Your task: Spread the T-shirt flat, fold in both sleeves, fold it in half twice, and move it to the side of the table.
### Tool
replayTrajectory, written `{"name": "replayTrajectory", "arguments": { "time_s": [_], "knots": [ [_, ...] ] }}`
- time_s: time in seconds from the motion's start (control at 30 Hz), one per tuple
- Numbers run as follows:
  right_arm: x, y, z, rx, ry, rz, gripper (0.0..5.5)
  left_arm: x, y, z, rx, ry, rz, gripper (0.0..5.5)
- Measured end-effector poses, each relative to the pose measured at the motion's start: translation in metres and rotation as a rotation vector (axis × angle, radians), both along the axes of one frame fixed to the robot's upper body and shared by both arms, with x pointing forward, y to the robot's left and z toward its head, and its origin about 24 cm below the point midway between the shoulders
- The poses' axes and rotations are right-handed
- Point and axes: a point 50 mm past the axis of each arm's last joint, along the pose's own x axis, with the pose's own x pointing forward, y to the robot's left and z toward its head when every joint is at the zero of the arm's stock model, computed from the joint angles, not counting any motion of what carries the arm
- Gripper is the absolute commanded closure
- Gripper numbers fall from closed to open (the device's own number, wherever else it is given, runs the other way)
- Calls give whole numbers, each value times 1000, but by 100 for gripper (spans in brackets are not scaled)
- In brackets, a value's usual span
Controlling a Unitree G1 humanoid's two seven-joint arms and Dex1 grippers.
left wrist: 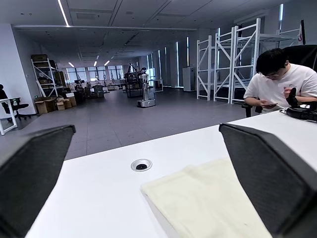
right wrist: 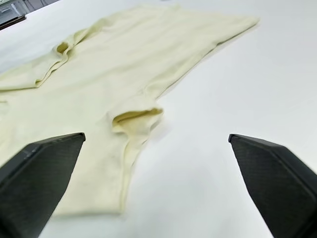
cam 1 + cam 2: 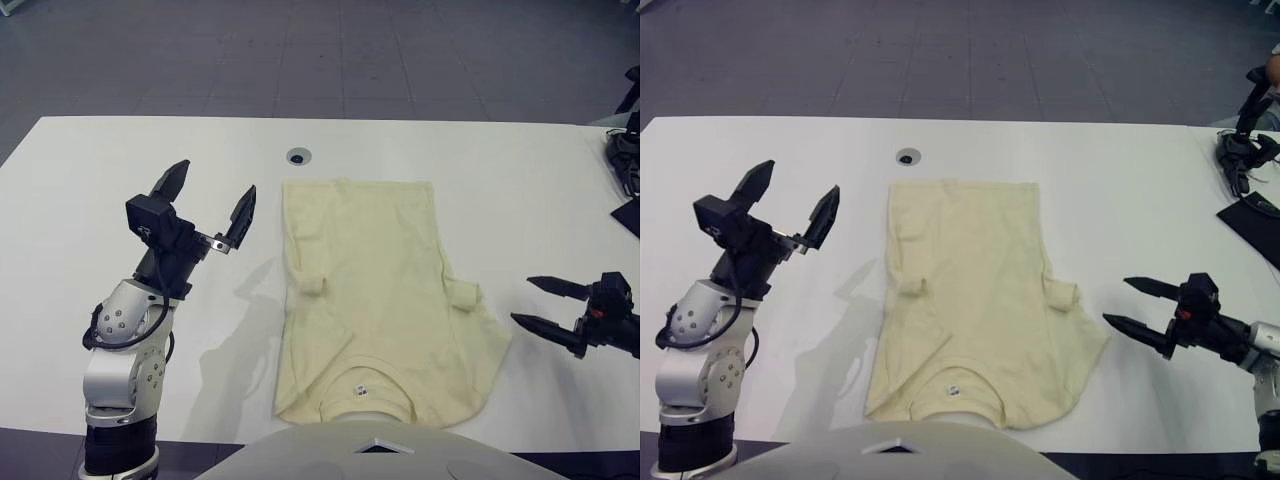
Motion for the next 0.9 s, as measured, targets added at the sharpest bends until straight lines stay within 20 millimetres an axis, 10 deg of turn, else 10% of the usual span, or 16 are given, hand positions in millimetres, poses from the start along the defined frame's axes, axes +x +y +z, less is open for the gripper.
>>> {"name": "replayTrajectory", "arguments": {
  "time_s": [0.17,0.9],
  "knots": [
    [-13,-2,-8,-32,86,14,10,-6,1,4,-21,-30,38,12],
    [-13,13,-24,-49,148,133,388,-9,0,-3,-18,-9,70,10]
  ]
}}
